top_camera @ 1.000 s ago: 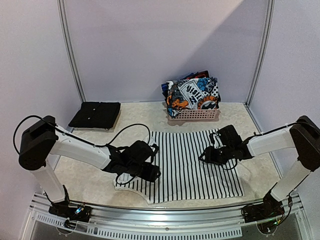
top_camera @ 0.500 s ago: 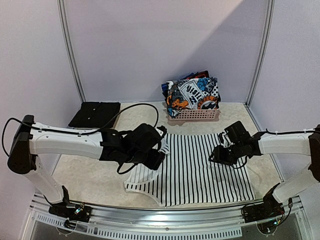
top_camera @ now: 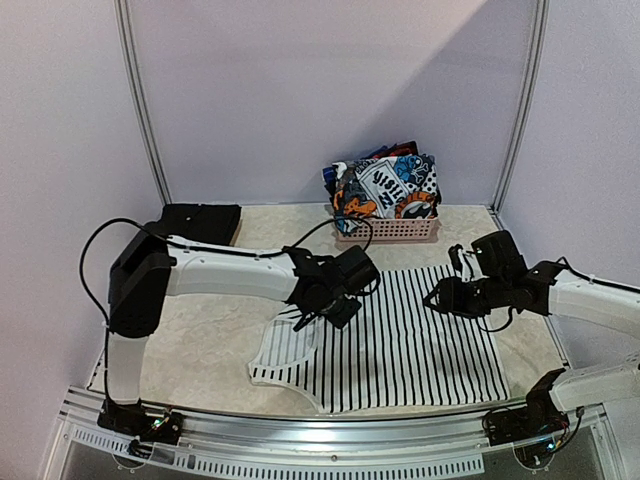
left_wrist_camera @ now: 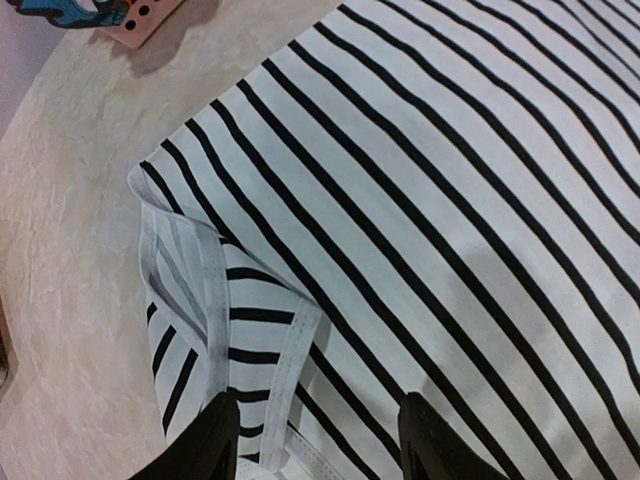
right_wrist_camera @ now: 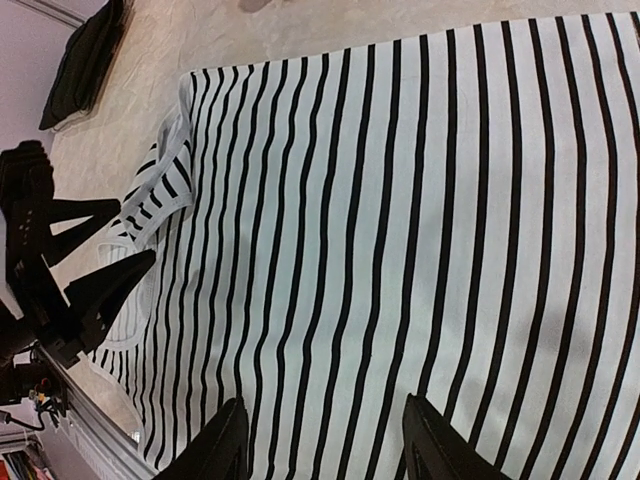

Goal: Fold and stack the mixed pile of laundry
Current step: Smooth out the flattened tank top.

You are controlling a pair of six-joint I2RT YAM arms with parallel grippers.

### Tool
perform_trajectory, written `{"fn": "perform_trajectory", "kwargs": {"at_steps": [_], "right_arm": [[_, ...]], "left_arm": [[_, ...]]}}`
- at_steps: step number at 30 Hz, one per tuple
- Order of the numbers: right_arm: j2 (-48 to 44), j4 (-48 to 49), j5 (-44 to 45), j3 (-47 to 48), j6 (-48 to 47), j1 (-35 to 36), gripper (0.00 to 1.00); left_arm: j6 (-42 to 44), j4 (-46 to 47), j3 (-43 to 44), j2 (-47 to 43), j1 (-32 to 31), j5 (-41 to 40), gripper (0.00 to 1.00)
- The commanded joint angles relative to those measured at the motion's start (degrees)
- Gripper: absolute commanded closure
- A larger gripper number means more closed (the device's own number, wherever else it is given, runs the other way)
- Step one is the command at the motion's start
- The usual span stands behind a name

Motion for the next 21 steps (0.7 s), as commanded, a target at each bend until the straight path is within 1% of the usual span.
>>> {"fn": "perform_trajectory", "kwargs": {"at_steps": [1,5,7,12,16,20,21], "right_arm": [[-2.08,-0.9,-0.63,-2.56,0.73,0.33,0.47],[-3.47,-0.09,-0.36,-3.93,0.97,0.39,0.47],[-3.52,0.25,-0.48,-4.28,1.04,0.4,0.47],[-3.42,2.21,-2.87,-5.02,1.05,0.36,0.47],[-3.95,2.28,-3.19,-5.28,1.35,0.41,0.47],[-4.77,1.64,-2.41,-5.54,1.5,0.38,0.48],[-4.74,1.44,-2.01,-5.56,1.5,0.39,0.47]], "left_arm": [[2.89,-5.6,4.99,4.57,1.52,-3.66,0.45],[4.18,-8.67,7.7,8.51,2.84,-5.34,0.48],[5.14,-9.29,8.65,9.81,3.24,-5.97,0.49],[7.63,-8.24,9.3,11.72,3.62,-7.55,0.51],[8.41,-8.09,9.6,12.05,3.63,-9.86,0.59],[8.6,-8.26,8.86,10.61,3.63,-11.58,0.68],[8.69,-8.25,8.56,10.03,3.6,-11.62,0.71]]}}
